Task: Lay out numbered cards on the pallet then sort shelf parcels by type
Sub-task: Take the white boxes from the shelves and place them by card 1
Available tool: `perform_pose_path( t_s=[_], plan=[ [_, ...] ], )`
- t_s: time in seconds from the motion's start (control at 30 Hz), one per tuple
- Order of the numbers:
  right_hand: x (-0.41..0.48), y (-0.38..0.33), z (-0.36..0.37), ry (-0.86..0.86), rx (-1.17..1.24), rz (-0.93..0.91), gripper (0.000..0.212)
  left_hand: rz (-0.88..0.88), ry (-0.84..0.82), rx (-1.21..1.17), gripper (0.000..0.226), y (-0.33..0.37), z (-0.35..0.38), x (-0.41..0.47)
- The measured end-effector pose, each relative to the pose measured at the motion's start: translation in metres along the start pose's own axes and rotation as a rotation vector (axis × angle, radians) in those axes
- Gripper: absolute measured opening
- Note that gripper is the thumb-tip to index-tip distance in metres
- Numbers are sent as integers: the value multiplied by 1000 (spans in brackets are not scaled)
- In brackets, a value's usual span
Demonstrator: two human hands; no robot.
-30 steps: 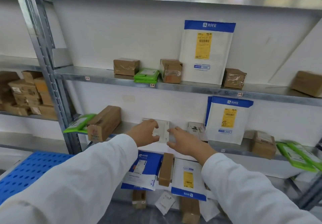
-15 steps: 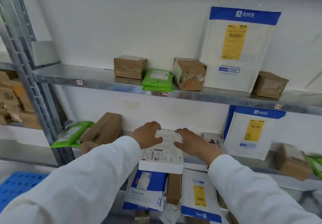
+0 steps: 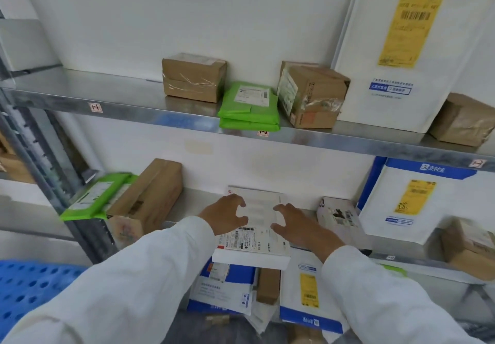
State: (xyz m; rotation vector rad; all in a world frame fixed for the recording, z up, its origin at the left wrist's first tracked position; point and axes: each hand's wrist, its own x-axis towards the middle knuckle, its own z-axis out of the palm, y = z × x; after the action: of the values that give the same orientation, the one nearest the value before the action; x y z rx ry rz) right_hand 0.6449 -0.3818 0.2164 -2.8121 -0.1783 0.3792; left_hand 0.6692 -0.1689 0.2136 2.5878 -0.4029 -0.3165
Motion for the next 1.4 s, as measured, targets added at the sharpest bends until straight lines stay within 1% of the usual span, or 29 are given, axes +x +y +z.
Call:
perform_pose_path(
  t_s=[0.3, 0.4, 0.5, 0.57, 0.73, 0.87, 0.93, 0.97, 1.03, 1.07, 1.13, 1.23, 1.33, 1.4],
  plan=[
    [52, 32, 21, -87, 99, 60, 55, -127, -58, -71, 44, -19, 31, 44],
    [72, 43, 29, -127, 114, 87, 55, -133, -41, -83, 42, -20, 42, 59],
    [87, 49, 41, -174, 80, 92, 60, -156, -6, -83, 41, -19, 53, 68],
    [94, 50, 47, -172, 77, 89, 63, -179, 18, -56, 43, -23, 61, 73],
    [106, 52, 70, -120, 255, 114, 85, -173, 67, -45, 43, -36, 76, 84],
    [112, 56, 81, -121, 357, 158, 94, -222, 133, -98, 45, -48, 83, 90],
    [112, 58, 83, -110, 413, 172, 96, -272, 176, -190, 56, -54, 86, 90],
    [112, 58, 85, -98, 467, 185, 97, -308, 203, -297, 65, -55, 87, 89],
    [112, 59, 89, -59, 629, 232, 102, -426, 255, -525, 78, -53, 87, 86],
    [112, 61, 91, -32, 717, 265, 104, -490, 260, -574, 79, -51, 87, 85],
    [110, 64, 94, -1, 826, 334, 103, -584, 219, -562, 69, -48, 87, 81],
    [107, 67, 99, 12, 859, 354, 93, -585, 203, -523, 55, -50, 91, 78],
    [105, 67, 101, 24, 887, 337, 89, -618, 217, -556, 51, -46, 93, 75],
    [105, 69, 96, -6, 925, 333, 85, -636, 231, -593, 55, -44, 95, 74]
  ],
)
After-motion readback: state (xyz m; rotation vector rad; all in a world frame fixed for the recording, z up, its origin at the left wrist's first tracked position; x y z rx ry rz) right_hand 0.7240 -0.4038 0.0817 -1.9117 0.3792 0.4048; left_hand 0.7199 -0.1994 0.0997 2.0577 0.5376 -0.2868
